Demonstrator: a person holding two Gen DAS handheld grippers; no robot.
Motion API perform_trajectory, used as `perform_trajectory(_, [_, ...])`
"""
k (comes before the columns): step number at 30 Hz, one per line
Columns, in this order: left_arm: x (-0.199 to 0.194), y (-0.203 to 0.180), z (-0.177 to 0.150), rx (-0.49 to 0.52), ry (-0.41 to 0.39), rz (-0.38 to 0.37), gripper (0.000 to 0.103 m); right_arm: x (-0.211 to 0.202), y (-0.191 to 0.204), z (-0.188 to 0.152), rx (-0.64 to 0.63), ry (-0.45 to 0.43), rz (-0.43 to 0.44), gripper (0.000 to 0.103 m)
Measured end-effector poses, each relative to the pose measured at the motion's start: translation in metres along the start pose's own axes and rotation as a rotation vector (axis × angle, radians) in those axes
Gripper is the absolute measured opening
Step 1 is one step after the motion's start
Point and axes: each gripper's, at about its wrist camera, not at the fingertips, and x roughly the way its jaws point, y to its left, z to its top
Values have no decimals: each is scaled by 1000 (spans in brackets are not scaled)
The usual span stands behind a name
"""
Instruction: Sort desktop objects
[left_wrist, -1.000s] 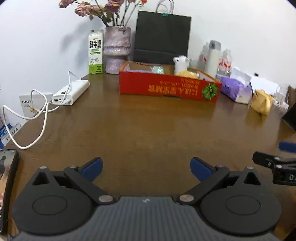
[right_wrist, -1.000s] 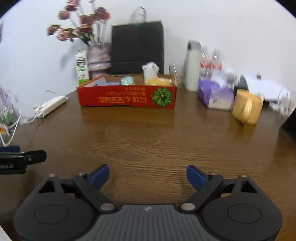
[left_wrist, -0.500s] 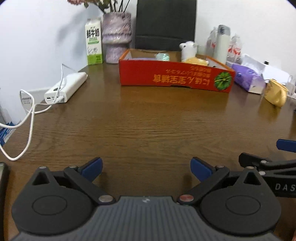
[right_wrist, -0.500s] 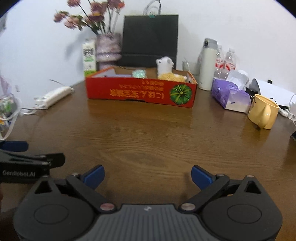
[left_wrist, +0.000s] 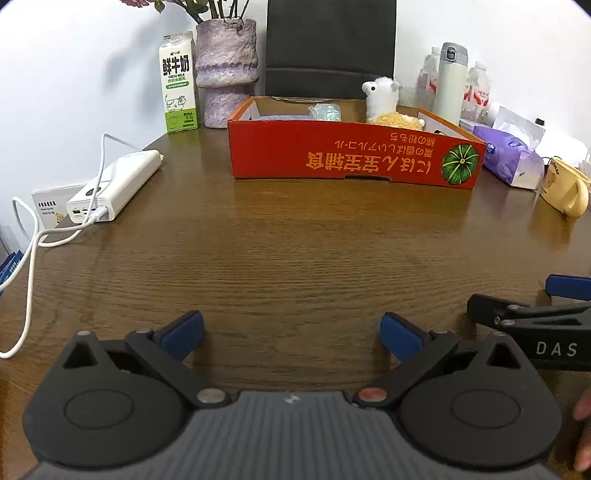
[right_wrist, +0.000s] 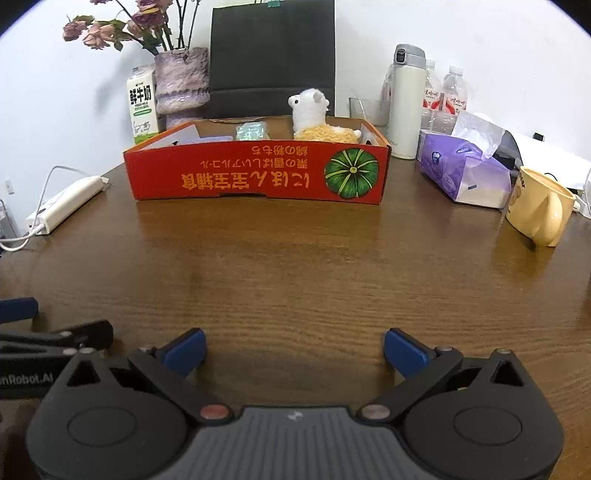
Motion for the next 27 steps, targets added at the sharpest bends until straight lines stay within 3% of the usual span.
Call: perform_trajectory(27, [2,-1,1,0,1,-1,103,2,-1,1,9,0,-10,103])
